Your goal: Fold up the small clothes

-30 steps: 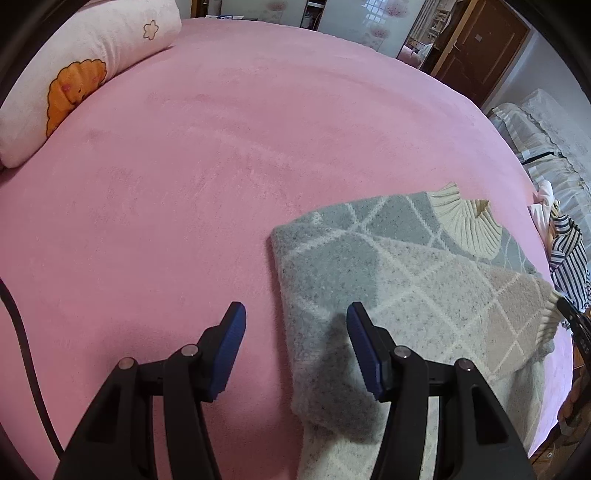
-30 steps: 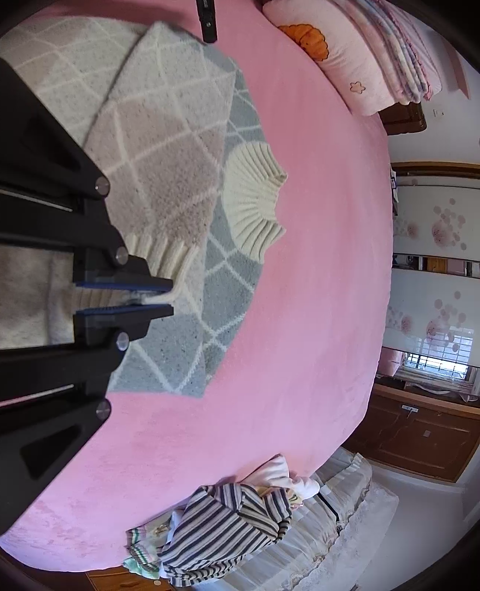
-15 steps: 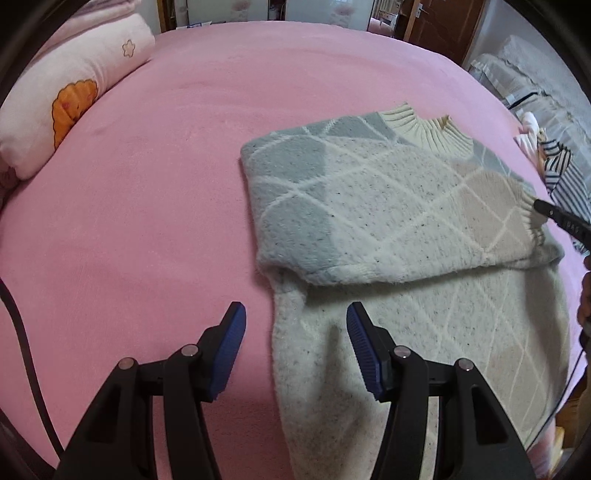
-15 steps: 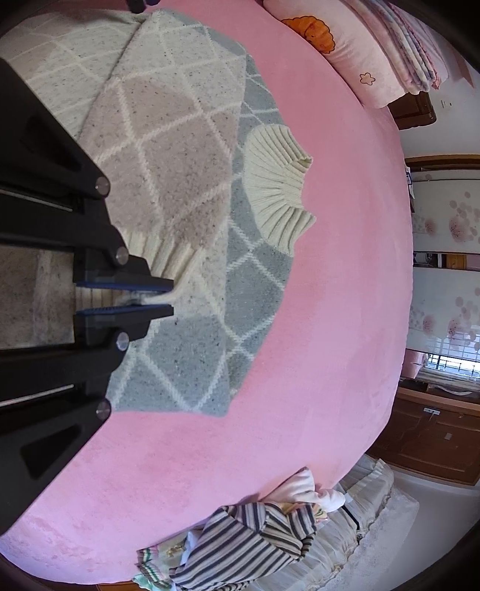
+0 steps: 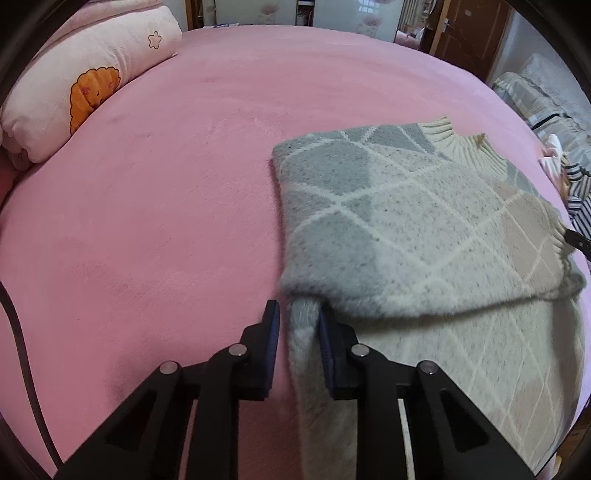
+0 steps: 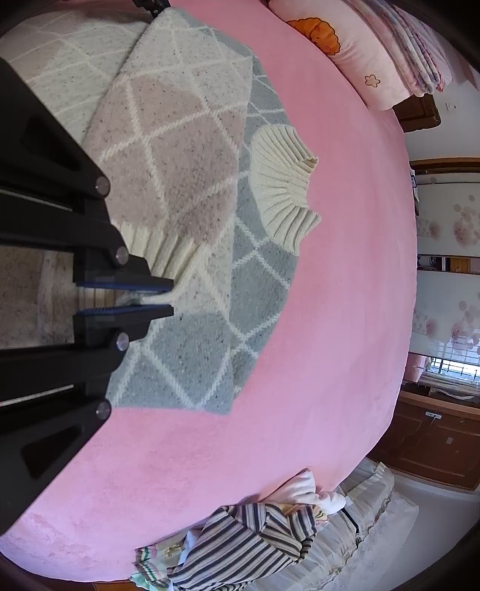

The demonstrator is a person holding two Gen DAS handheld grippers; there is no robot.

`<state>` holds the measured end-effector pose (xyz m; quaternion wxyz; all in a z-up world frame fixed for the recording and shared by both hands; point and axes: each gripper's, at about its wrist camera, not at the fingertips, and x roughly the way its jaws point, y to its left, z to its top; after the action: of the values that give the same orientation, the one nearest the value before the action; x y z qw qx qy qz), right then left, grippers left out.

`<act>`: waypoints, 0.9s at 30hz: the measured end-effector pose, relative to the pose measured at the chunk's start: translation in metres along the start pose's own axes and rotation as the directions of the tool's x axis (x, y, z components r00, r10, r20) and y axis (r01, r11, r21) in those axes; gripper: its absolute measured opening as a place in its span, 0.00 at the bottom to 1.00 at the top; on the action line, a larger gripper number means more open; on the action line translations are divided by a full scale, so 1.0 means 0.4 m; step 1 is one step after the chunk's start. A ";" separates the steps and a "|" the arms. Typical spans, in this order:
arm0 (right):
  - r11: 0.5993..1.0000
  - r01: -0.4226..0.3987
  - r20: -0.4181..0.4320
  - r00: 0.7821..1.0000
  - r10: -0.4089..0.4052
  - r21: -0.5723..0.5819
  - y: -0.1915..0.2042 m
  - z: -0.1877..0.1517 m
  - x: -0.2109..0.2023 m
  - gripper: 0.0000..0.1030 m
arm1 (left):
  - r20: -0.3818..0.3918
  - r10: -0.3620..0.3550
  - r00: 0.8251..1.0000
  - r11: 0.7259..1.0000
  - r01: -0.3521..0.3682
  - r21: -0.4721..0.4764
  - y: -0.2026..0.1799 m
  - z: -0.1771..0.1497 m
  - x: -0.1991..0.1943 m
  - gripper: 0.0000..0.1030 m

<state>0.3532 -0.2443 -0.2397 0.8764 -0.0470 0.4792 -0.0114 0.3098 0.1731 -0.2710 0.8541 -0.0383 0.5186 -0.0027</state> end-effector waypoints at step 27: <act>0.991 -0.089 -0.071 0.993 0.097 0.104 -0.137 -0.048 -0.028 0.17 | 0.068 -0.042 0.997 0.995 0.048 -0.084 0.045 -0.018 -0.105 0.31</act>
<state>0.3324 -0.2993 -0.2354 0.8583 0.0201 0.5128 0.0035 0.2832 0.1926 -0.2384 0.8681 -0.0864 0.4888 0.0013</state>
